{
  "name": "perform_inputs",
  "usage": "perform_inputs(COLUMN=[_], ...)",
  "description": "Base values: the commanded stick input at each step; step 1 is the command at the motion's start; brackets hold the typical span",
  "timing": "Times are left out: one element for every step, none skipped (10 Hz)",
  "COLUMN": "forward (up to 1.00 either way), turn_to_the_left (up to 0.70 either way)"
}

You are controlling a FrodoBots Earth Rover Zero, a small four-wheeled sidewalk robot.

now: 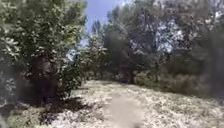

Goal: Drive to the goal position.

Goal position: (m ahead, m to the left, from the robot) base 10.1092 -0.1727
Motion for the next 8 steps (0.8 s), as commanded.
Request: perform_inputs(forward=[0.5, 0.5, 0.5, 0.5, 0.5, 0.5, 0.5, 0.5], turn_to_the_left=[0.0, 0.0, 0.0, 0.0, 0.0, 0.0, 0.0, 0.0])
